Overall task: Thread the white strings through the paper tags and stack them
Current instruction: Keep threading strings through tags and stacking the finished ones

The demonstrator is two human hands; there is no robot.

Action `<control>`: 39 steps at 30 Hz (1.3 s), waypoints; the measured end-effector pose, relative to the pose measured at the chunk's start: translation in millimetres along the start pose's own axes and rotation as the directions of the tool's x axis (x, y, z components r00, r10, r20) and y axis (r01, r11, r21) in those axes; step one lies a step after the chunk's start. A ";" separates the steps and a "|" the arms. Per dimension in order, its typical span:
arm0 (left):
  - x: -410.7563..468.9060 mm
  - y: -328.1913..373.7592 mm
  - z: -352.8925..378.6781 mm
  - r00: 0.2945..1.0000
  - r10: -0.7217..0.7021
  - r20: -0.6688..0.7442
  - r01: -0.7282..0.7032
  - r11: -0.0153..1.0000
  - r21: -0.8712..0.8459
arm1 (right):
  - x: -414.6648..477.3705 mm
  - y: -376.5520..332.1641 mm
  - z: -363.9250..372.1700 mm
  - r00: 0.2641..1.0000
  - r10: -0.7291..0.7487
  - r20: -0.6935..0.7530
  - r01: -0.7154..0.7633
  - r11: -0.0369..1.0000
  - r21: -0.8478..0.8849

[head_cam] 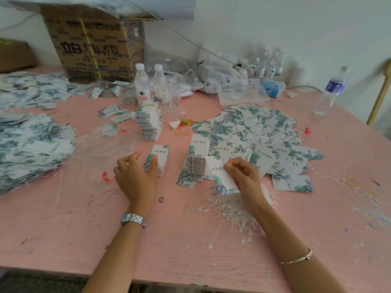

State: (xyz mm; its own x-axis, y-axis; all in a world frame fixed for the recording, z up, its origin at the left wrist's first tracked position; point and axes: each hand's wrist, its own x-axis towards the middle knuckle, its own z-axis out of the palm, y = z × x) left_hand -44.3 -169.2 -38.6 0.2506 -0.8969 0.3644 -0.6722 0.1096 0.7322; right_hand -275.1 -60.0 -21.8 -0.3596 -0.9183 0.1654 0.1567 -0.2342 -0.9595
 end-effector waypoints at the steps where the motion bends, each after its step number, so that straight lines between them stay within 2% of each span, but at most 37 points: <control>1: 0.6 -1.0 0.3 0.998 -0.049 0.040 0.049 0.999 0.001 | 0.0 0.0 -0.2 1.000 -0.001 0.001 0.001 1.000 -0.001; 4: 3.0 -2.5 1.7 0.981 -0.147 0.124 0.150 0.989 -0.017 | 0.0 -1.0 0.0 1.000 0.002 0.003 -0.002 1.000 0.011; 9: 7.6 -4.6 0.2 0.959 -0.244 0.144 0.261 0.958 -0.119 | -0.9 -2.2 -0.6 1.000 0.016 0.015 -0.016 1.000 0.020; 15: 7.6 -3.0 -0.3 0.966 -0.255 0.046 0.259 0.946 -0.193 | -1.6 -4.0 1.5 0.999 0.052 0.008 -0.052 0.998 0.029; 18: 7.0 -1.0 -0.2 0.976 -0.212 -0.051 0.180 0.915 -0.361 | -1.9 -3.2 1.0 0.999 0.043 -0.009 -0.043 0.999 -0.004; 20: 4.0 3.7 -1.8 0.984 -0.165 -0.074 0.104 0.852 -0.513 | -1.3 -2.3 -0.9 0.999 0.036 -0.031 -0.037 0.999 -0.015; 23: -5.6 15.6 -5.2 0.995 -0.097 0.002 0.070 0.708 -0.703 | 0.3 -0.6 -2.6 0.998 0.001 -0.070 -0.001 1.000 -0.002; 26: -15.7 25.6 -2.0 0.989 -0.010 0.150 0.128 0.584 -0.802 | -0.9 -0.5 -1.2 0.991 -0.071 -0.116 0.065 0.996 -0.055; 30: -34.7 33.8 7.2 0.944 0.106 0.313 0.207 0.547 -0.811 | -4.7 1.4 1.4 0.975 -0.174 -0.138 0.139 0.963 -0.231; 32: -44.8 35.3 11.8 0.925 0.166 0.342 0.192 0.573 -0.797 | -6.1 2.8 2.2 0.973 -0.195 -0.127 0.151 0.944 -0.293; 34: -51.0 35.9 15.3 0.910 0.225 0.349 0.156 0.594 -0.789 | -7.6 3.7 4.1 0.973 -0.203 -0.109 0.163 0.940 -0.299; 39: -53.9 37.4 18.5 0.878 0.273 0.394 0.146 0.629 -0.763 | -10.6 0.9 6.7 0.969 -0.218 -0.119 0.180 0.946 -0.271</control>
State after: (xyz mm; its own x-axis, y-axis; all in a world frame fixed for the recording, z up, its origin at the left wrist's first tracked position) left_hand -95.8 -124.7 -41.5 -0.2380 -0.9259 0.2934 0.1452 0.2648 0.9533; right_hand -265.0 -52.6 -23.0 -0.4916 -0.8006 0.3427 -0.1655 -0.3005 -0.9393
